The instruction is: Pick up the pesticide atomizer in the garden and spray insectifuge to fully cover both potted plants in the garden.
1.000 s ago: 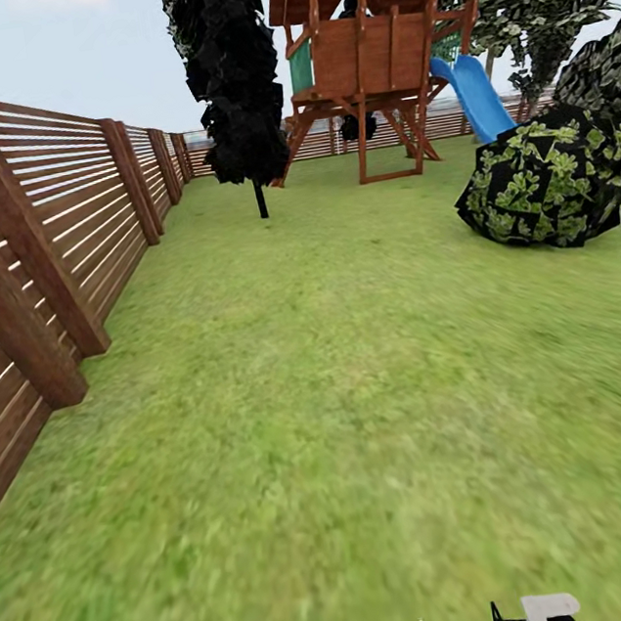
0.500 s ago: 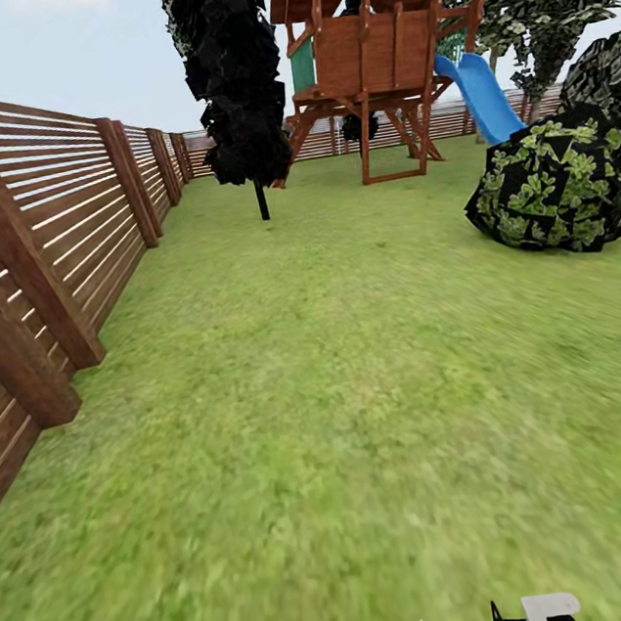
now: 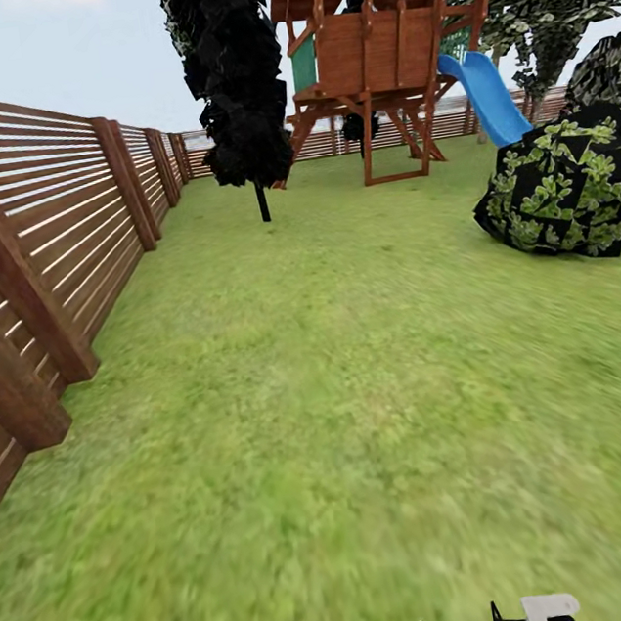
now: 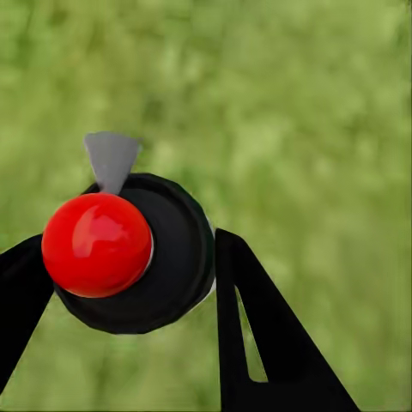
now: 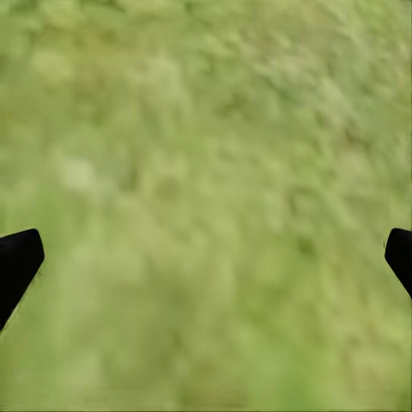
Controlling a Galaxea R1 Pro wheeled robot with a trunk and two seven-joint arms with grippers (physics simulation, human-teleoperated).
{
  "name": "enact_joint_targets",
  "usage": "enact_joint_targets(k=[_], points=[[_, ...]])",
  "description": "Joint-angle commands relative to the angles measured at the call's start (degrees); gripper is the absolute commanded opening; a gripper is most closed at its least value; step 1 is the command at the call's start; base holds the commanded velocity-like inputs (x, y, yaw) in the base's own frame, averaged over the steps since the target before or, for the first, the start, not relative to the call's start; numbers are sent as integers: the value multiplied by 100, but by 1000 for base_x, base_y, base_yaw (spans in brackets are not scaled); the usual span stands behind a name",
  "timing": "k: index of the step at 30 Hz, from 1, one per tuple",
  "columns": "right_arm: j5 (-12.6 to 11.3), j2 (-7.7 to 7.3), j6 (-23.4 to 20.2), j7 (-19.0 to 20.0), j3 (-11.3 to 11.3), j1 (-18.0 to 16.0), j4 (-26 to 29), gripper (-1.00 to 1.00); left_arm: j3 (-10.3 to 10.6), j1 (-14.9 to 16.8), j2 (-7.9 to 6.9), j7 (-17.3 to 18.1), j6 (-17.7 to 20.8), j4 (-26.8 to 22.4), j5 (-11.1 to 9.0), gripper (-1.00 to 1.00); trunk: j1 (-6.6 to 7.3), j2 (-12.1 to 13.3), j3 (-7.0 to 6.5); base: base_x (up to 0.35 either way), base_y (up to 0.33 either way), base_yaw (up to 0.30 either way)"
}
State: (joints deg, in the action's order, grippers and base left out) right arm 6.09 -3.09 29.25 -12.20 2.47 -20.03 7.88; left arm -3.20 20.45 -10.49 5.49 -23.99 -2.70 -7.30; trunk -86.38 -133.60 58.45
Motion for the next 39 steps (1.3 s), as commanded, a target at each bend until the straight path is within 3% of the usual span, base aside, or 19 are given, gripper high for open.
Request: enact_joint_targets(k=[1, 11, 39], points=[[62, 1, 11, -27, 25, -4, -6, 100, -31, 3, 1, 57, -9, 6, -52, -100, -2, -2, 5, 340, 71, -116], [62, 1, 11, -28, 25, -7, -6, 100, -31, 3, -5, 57, -9, 6, -52, -100, -2, -2, 5, 340, 71, -191], [85, 1, 20, -19, 16, -5, -4, 100, -31, 3, -7, 57, -9, 6, -52, -100, -2, -2, 5, 340, 71, -3]])
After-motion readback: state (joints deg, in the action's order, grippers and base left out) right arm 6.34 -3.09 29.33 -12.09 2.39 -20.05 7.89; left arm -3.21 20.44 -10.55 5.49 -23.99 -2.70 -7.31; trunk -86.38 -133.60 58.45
